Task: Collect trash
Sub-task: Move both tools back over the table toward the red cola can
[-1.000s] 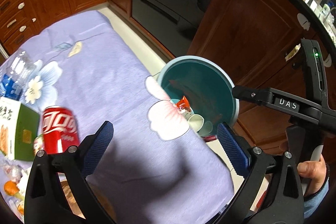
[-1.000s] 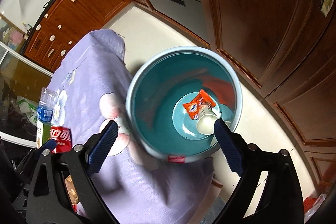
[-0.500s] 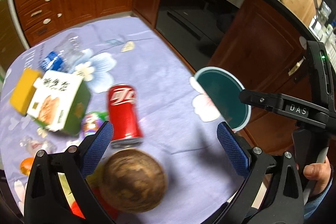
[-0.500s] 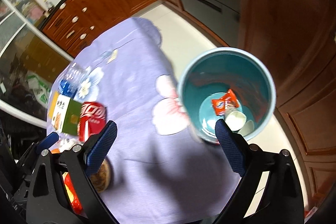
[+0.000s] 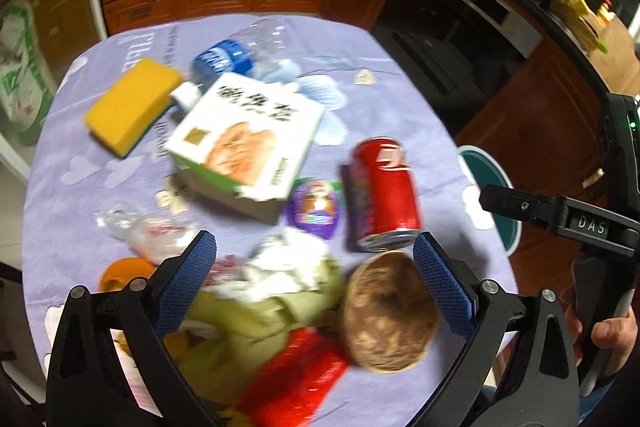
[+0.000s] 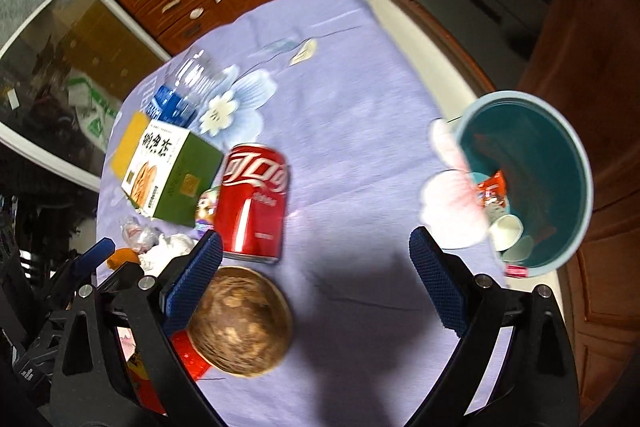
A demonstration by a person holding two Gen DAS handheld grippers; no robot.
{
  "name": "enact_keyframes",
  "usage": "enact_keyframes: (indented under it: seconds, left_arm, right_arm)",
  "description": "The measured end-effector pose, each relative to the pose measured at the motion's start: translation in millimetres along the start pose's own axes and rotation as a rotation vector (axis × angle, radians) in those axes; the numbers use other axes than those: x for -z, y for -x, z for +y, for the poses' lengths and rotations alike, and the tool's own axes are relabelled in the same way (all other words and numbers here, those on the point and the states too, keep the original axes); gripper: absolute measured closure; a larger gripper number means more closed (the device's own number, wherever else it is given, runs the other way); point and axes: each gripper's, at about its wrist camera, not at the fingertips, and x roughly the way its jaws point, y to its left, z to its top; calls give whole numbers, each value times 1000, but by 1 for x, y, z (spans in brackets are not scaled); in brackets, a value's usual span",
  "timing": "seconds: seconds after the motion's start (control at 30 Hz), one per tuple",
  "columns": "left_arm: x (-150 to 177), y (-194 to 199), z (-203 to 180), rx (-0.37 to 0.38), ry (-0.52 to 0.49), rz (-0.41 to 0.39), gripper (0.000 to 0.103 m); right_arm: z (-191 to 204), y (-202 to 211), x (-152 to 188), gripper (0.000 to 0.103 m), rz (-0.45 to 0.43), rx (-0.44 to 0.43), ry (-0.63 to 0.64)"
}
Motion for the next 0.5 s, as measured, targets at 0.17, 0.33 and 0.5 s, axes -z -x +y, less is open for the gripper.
enact_keyframes:
  seconds: [0.17,0.33,0.5]
  left_arm:
    - [-1,-3,31,-7,66,7,4]
    - [-5,-7,47,-5,102,4,4]
    - [-8,-16,53,3,128,7,4]
  right_arm:
    - [21,-22,-6,13,51,-18,25]
    - [36,-43,-13,13,87,-35,43]
    - [48,-64,-16,14,108,-48,84]
